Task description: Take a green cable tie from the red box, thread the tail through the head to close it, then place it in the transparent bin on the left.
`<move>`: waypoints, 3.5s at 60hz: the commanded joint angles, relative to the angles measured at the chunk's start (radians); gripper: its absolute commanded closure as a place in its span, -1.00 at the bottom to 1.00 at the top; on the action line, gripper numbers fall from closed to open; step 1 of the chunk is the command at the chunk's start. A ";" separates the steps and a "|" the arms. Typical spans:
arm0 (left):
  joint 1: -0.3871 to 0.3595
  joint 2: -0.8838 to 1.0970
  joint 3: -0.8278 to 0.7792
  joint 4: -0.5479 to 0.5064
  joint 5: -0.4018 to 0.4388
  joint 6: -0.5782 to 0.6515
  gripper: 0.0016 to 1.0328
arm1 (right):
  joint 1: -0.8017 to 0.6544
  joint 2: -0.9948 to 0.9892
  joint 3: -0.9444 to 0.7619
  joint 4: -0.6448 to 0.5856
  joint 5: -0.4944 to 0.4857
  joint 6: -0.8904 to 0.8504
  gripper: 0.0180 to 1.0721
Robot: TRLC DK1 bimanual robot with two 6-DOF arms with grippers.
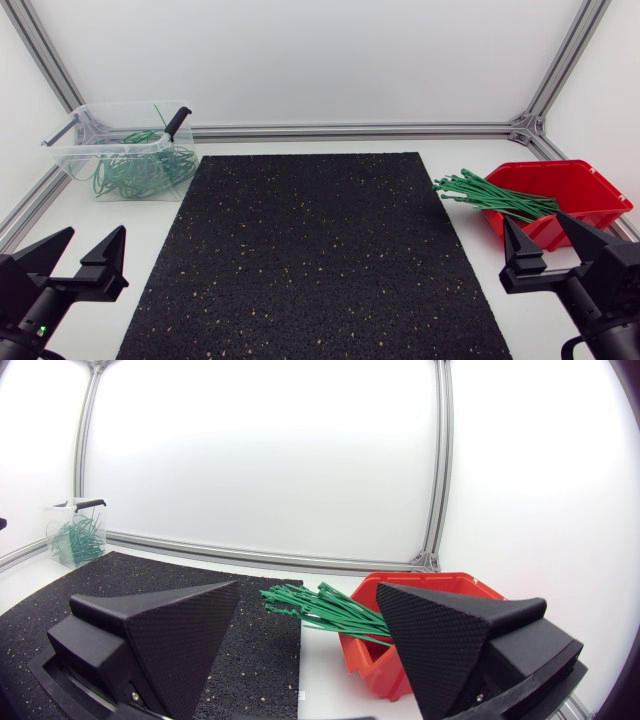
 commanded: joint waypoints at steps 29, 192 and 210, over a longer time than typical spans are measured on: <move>-0.003 -0.007 -0.032 -0.064 0.009 -0.018 -0.94 | -0.001 -0.013 0.031 -0.016 -0.006 0.006 -0.91; -0.002 -0.007 -0.032 -0.067 0.009 -0.018 -0.94 | -0.154 1.550 0.911 -0.559 -0.176 -1.413 0.20; -0.003 -0.007 -0.032 -0.067 0.008 -0.018 -0.94 | -0.156 1.564 0.901 -0.464 -0.161 -1.413 0.20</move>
